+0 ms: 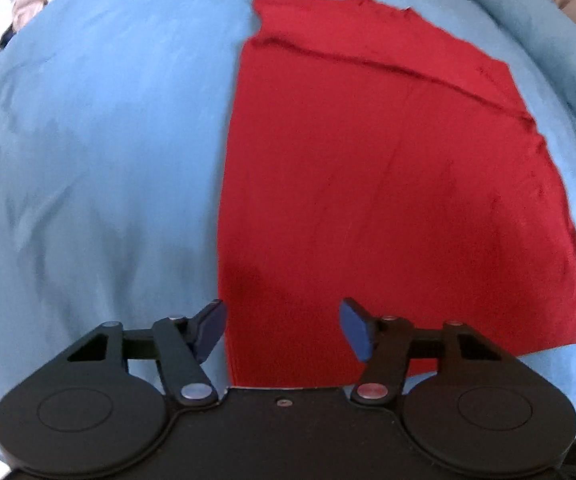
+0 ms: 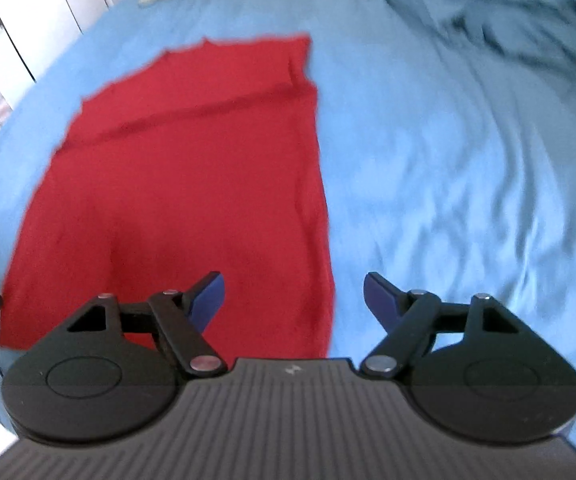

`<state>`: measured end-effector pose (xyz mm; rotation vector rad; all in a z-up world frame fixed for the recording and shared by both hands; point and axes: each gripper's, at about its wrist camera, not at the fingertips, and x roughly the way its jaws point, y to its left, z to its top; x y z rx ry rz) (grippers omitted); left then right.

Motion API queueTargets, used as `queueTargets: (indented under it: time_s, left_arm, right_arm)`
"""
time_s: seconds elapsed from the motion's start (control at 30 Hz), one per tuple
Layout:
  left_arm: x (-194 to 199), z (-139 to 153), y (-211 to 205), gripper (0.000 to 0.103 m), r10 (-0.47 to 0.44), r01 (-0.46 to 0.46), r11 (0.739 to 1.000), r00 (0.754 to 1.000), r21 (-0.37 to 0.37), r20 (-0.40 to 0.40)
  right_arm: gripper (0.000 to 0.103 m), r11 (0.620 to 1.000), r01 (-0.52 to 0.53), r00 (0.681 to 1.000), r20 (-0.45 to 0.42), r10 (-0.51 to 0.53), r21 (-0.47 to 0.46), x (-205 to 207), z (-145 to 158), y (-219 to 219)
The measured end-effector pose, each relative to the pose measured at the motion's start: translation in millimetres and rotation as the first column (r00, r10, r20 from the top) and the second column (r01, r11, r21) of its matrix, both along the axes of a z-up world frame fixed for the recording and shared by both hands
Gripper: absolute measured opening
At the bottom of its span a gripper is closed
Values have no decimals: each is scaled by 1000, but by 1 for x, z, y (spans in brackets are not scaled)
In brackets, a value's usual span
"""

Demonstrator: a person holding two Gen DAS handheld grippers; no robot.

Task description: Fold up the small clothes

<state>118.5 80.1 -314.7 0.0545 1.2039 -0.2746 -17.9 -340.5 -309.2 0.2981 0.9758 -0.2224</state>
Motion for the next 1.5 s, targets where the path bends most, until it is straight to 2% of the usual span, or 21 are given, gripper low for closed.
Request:
queueTargets:
  time_s: [0.13,0.27,0.5,0.63,0.7,0.77,0.8,0.83,0.97,1.03,1.13,1.2,1.33,1.5]
  left_arm:
    - [-10,-12,4,58,38,-38,999,999,13,27]
    - [-27,-19,10,58,72,-74,997,996,39,49]
    - [-29,-28,10,57,64,-67,996,996,53,57]
    - [-31,-28,9,54,74,-78,996,995,51,72]
    - [-36,-29,6,48,51,-56,996,996,64,79]
    - [-35,-29,3,42,31,-36,997,997,68,75]
    - [-37,-28,3,37,26,-31,997,997,68,71]
    - [-36,-28,3,32,23,-27,997,997,65,67]
    - [-35,-27,3,20,14,-18,998,998,67,60]
    - [-33,-26,3,9,13,-17,997,998,71,55]
    - [-30,-24,1,7,0,-5,997,999,83,54]
    - [-29,-22,1,6,-3,-1,997,999,83,48]
    - [-25,-6,4,6,16,-18,998,999,61,37]
    - [-12,38,7,5,25,-25,1000,998,-3,59]
  right_arm:
    - [88,1000,4,999,-39,-3,23,-14,-28,4]
    - [86,999,0,999,-49,2,39,-15,-47,4]
    - [82,998,-10,998,-68,14,61,-18,-62,5]
    - [78,998,-6,997,-81,11,64,-20,-68,5]
    - [73,998,-2,996,-85,7,61,-19,-69,5]
    - [63,997,-3,996,-85,10,77,-17,-68,5]
    - [54,996,-10,996,-85,17,87,-16,-68,5]
    - [50,995,-18,996,-88,27,95,-14,-66,5]
    - [47,993,-3,995,-101,15,115,-13,-68,4]
    - [38,991,15,995,-104,-2,132,-10,-69,0]
    - [26,990,18,994,-108,-3,142,-8,-69,-5]
    - [23,991,10,993,-115,6,135,-5,-67,-6]
    - [22,990,2,993,-115,15,144,0,-58,-12]
    - [22,978,34,996,-88,-16,207,7,-24,-26]
